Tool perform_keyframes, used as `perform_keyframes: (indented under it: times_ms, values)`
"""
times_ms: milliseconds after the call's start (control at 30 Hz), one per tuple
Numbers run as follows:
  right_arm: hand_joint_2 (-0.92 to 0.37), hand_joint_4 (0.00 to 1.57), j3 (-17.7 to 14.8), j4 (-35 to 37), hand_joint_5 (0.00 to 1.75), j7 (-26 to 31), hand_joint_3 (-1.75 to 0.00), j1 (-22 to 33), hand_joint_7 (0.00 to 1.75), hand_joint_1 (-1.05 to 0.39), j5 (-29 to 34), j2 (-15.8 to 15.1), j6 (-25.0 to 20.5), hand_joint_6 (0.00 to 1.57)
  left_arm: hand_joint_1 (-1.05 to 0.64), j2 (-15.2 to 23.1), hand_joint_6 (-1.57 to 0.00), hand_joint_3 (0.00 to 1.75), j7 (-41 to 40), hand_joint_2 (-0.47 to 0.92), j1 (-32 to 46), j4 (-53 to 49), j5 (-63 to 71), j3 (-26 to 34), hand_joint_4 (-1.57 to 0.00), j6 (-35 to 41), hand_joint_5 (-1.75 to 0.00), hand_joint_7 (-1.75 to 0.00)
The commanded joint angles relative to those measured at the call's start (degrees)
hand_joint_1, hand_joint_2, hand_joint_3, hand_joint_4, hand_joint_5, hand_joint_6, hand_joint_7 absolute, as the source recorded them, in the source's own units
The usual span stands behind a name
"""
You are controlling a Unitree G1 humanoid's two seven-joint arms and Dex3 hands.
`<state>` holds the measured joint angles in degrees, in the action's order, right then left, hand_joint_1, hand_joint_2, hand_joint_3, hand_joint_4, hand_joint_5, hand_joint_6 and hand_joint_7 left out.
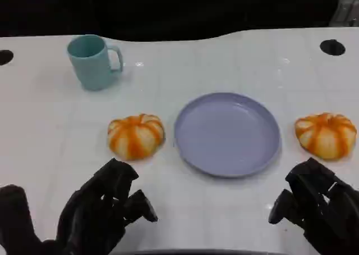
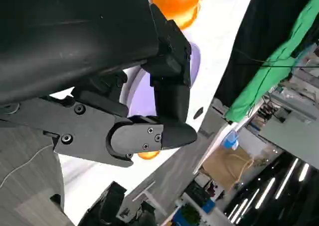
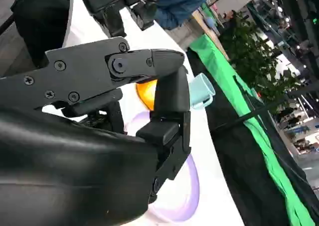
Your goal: Grasp the bread from the table and place it into the plate.
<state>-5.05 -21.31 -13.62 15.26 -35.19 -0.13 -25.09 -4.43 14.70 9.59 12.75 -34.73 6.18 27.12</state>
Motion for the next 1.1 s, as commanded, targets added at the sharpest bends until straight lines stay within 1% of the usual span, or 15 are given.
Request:
perform_keyframes:
  times_ms: [33, 633, 800, 833, 867, 900, 933, 967, 1000, 1033, 1067, 1100]
  values:
    - [-0.92, 0.63, -0.4, -1.4, 1.75, 1.1, -0.27, 0.1, 1.58, -0.53, -0.3, -0.6, -1.0, 0.51, -0.56, 0.3, -0.52, 0.40, -1.1, 0.92, 0.3, 1.0, -0.7, 0.3, -0.79, 0.9, -1.75, -1.75]
    - [-0.92, 0.63, -0.5, -1.0, 1.75, 1.5, -0.27, 0.0, 1.56, -0.52, -0.4, 0.0, -0.8, 0.51, -0.56, 0.1, -0.50, 0.38, -0.5, 0.92, -0.1, 0.2, -0.4, 0.4, -0.78, 0.6, -1.75, -1.75]
    - [-0.91, 0.63, -0.4, -1.3, 1.75, 2.4, -0.27, 0.1, 1.56, -0.52, -0.8, 0.5, -1.6, 0.52, -0.56, 1.5, -0.47, 0.44, 3.5, 0.92, -0.6, -1.5, 0.5, 0.2, -0.75, -2.9, -1.75, -1.75]
    - [-0.91, 0.63, -0.2, -1.4, 1.75, 2.6, -0.27, 0.0, 1.56, -0.52, -0.5, 0.4, -1.6, 0.52, -0.56, 2.5, -0.47, 0.44, 5.2, 0.92, -1.2, -2.2, 1.6, -0.3, -0.75, -4.6, -1.75, -1.75]
    - [-0.91, 0.63, -0.1, -1.4, 1.75, 2.7, -0.27, 0.0, 1.56, -0.52, -0.3, 0.4, -1.5, 0.52, -0.59, 3.2, -0.44, 0.39, 6.4, 0.92, -1.7, -2.7, 2.5, -0.7, -0.70, -5.9, -1.75, -1.70]
    - [-0.91, 0.63, 0.0, -1.5, 1.75, 2.7, -0.27, 0.0, 1.56, -0.52, -0.1, 0.3, -1.5, 0.53, -0.60, 3.7, -0.43, 0.37, 7.2, 0.92, -2.1, -3.2, 3.1, -1.0, -0.68, -6.9, -1.75, -1.68]
    - [-0.91, 0.63, 0.1, -1.3, 1.75, 2.5, -0.27, -0.2, 1.56, -0.52, 0.3, 0.1, -1.3, 0.53, -0.61, 4.8, -0.43, 0.36, 8.1, 0.92, -3.2, -4.0, 6.1, -1.8, -0.67, -10.4, -1.75, -1.67]
    - [-0.92, 0.63, 0.2, -1.1, 1.75, 2.4, -0.28, -0.3, 1.57, -0.53, 0.3, 0.0, -1.2, 0.52, -0.61, 5.9, -0.48, 0.32, 8.7, 0.92, -4.3, -5.1, 9.8, -2.8, -0.62, -15.0, -1.68, -1.46]
    - [-0.92, 0.63, 0.1, -0.9, 1.75, 2.4, -0.28, -0.5, 1.58, -0.54, 0.1, 0.1, -1.4, 0.52, -0.58, 6.8, -0.53, 0.29, 9.2, 0.92, -5.4, -6.5, 13.4, -3.6, -0.59, -20.0, -1.57, -1.20]
    - [-0.91, 0.63, 0.0, -0.8, 1.75, 2.6, -0.28, -0.7, 1.58, -0.54, -0.2, 0.2, -1.6, 0.51, -0.57, 7.5, -0.55, 0.27, 9.4, 0.92, -6.3, -7.8, 16.3, -4.3, -0.58, -24.1, -1.50, -1.06]
    - [-0.91, 0.64, -0.1, -0.7, 1.75, 2.7, -0.28, -0.8, 1.59, -0.54, -0.3, 0.3, -1.8, 0.51, -0.54, 7.7, -0.56, 0.24, 9.5, 0.92, -6.8, -8.9, 17.8, -4.6, -0.58, -26.7, -1.42, -0.93]
    - [-0.91, 0.64, -0.2, -0.7, 1.75, 2.8, -0.28, -0.9, 1.59, -0.54, -0.4, 0.3, -1.8, 0.51, -0.54, 8.2, -0.57, 0.23, 9.1, 0.92, -7.5, -9.7, 19.7, -5.0, -0.58, -28.8, -1.40, -0.89]
